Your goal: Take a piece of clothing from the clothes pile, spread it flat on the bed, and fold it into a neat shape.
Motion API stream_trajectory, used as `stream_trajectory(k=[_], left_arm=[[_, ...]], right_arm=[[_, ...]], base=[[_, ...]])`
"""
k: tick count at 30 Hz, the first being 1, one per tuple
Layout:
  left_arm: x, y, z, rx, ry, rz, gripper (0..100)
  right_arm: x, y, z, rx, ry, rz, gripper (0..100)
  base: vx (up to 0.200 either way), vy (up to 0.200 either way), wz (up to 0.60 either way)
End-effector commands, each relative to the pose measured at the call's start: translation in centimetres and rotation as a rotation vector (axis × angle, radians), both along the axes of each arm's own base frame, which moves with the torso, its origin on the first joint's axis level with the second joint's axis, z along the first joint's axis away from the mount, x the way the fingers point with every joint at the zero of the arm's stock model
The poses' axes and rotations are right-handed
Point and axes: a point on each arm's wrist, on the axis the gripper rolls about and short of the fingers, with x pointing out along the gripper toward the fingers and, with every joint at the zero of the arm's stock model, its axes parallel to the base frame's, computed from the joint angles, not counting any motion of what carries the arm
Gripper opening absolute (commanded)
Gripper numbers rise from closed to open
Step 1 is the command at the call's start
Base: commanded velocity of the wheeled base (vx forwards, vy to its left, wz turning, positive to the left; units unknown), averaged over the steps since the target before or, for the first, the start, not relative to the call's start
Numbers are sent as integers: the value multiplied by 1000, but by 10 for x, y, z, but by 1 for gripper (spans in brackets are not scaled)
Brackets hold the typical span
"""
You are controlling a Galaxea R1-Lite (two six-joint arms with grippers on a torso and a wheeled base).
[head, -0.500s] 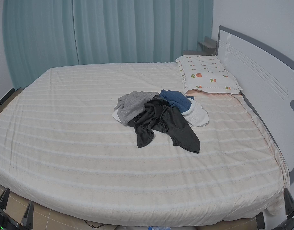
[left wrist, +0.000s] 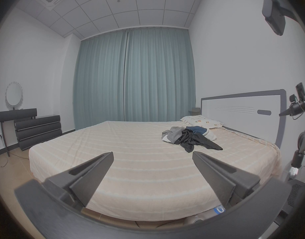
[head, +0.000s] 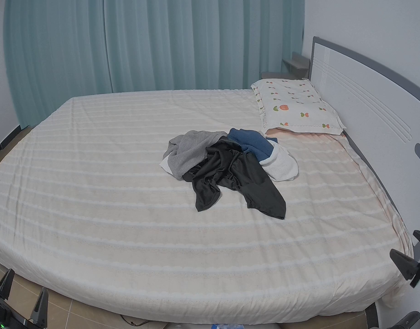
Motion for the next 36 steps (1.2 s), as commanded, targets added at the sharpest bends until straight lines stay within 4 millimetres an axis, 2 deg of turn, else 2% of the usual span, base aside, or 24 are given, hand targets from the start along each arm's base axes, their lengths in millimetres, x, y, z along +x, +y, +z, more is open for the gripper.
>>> stream_trajectory(k=[1,2,4,5,6,7,11,13,14,15,20,21,22,27,31,34,36], left_arm=[[0,0,-5,0,1,0,100],[0,0,-5,0,1,0,100],[0,0,-5,0,1,0,100],[0,0,-5,0,1,0,100],[0,0,-5,0,1,0,100],[0,0,-5,0,1,0,100],[0,0,-5,0,1,0,100],[0,0,-5,0,1,0,100],[0,0,-5,0,1,0,100],[0,0,-5,0,1,0,100],[0,0,-5,0,1,0,100],[0,0,-5,0,2,0,100],[0,0,-5,0,2,0,100],[0,0,-5,0,2,0,100],[0,0,-5,0,1,0,100],[0,0,-5,0,2,0,100],[0,0,-5,0,1,0,100]], right_arm=[[116,19,-23,26,376,88,100],[138,24,-29,17,389,90,100],[166,33,-38,7,402,91,100],[175,36,-42,3,409,87,100],[175,36,-42,3,409,87,100],[199,43,-56,-7,428,80,100],[251,64,-85,11,413,38,100],[270,75,-95,34,393,16,100],[271,77,-96,36,390,15,100],[289,88,-107,58,386,1,100],[328,110,-136,55,386,-2,100],[342,115,-147,54,381,-11,100],[342,115,-147,54,381,-11,100],[373,130,-189,39,385,-28,100],[391,143,-193,66,352,-27,100],[396,148,-196,63,365,-22,100],[400,159,-199,58,381,-6,100]], base=[[0,0,0],[0,0,0],[0,0,0],[0,0,0],[0,0,0],[0,0,0],[0,0,0],[0,0,0],[0,0,0],[0,0,0],[0,0,0],[0,0,0],[0,0,0],[0,0,0],[0,0,0],[0,0,0],[0,0,0]])
